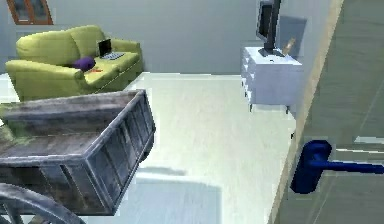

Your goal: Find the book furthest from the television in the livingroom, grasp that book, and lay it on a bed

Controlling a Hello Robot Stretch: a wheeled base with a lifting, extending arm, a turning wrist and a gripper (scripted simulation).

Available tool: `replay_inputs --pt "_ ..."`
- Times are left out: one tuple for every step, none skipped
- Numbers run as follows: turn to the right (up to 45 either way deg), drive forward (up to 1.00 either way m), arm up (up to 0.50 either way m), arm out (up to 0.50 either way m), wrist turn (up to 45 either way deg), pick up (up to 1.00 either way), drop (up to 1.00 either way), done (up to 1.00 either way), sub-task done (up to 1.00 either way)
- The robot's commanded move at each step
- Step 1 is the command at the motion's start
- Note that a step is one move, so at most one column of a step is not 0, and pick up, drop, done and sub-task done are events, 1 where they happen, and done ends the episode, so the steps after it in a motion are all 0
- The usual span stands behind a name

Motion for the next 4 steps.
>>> replay_inputs --pt "0.0 0.15 0.0 0.0 0.0 0.0 0.0 0.0 0.0" --pt "6.0 0.0 0.0 0.0 0.0 0.0 0.0 0.0 0.0" --pt "0.0 0.6 0.0 0.0 0.0 0.0 0.0 0.0 0.0" --pt "6.0 0.0 0.0 0.0 0.0 0.0 0.0 0.0 0.0"
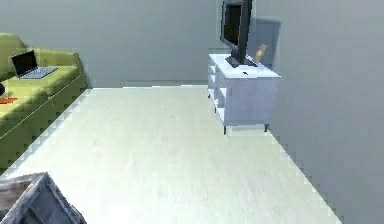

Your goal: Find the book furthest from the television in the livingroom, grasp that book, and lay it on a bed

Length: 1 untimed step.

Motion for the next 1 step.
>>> replay_inputs --pt "0.0 1.0 0.0 0.0 0.0 0.0 0.0 0.0 0.0"
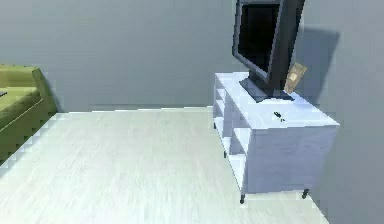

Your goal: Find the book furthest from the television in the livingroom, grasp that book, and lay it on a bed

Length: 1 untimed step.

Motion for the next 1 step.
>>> replay_inputs --pt "0.0 0.65 0.0 0.0 0.0 0.0 0.0 0.0 0.0"
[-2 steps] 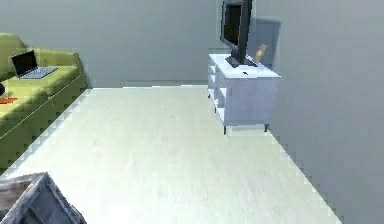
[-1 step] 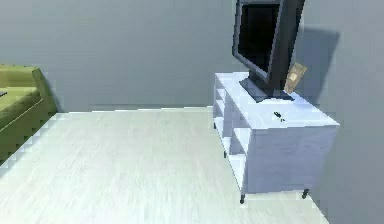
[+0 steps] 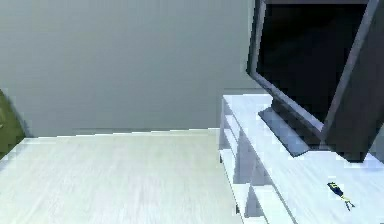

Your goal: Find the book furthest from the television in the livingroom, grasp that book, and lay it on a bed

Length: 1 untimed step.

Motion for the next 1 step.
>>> replay_inputs --pt "-45.0 0.0 0.0 0.0 0.0 0.0 0.0 0.0 0.0"
